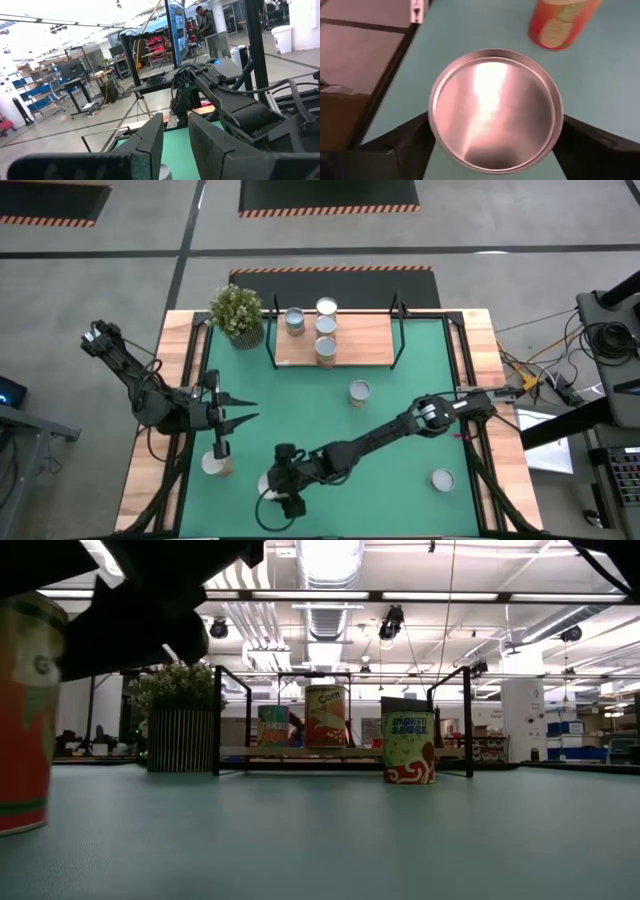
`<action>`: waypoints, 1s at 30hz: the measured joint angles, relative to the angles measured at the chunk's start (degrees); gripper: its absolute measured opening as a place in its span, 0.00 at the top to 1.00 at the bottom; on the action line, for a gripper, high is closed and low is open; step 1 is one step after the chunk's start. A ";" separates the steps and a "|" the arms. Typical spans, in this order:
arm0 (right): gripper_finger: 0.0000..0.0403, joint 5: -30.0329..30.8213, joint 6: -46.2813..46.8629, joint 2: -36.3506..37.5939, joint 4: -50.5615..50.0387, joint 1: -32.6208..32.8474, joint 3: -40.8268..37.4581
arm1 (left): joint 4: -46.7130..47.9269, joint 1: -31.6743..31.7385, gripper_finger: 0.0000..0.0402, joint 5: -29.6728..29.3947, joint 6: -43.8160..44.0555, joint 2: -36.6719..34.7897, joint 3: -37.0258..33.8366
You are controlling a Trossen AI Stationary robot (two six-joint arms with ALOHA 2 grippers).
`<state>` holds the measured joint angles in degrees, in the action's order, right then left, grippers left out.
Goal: Pick and place cans onto a shelf
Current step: Put the canned green beans on the shelf
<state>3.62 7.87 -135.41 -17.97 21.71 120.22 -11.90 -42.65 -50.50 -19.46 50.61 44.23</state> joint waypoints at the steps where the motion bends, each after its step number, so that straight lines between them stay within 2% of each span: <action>1: 0.21 -0.54 -0.04 -0.09 0.37 -0.02 0.00 | 0.00 0.00 0.81 0.00 -0.17 0.00 0.00; 4: 0.30 -0.68 -1.19 -0.09 0.45 -0.02 0.00 | 0.00 0.00 0.81 0.00 -0.37 0.00 0.00; 10: 0.30 -1.17 -5.30 1.74 -1.36 0.21 -0.07 | 0.09 0.00 0.81 0.00 -0.39 0.00 0.00; 14: 0.30 -0.27 -6.60 6.42 -10.00 0.54 -0.09 | 0.50 0.00 0.81 0.01 -0.40 0.00 0.00; 21: 0.28 12.24 -9.78 16.30 -23.45 0.05 -2.00 | 0.49 0.00 0.81 0.00 -0.02 0.00 0.00; 25: 0.28 15.92 -10.03 23.98 -25.36 -1.35 -7.59 | 0.50 0.00 0.81 0.02 0.67 0.00 0.00; 30: 0.28 18.58 -8.96 35.02 -21.42 -4.28 -20.85 | 0.50 -0.02 0.81 0.02 0.94 0.09 0.00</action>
<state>22.20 -1.09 -100.39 -39.39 17.43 99.38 -11.40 -42.68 -50.48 -18.52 50.70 44.23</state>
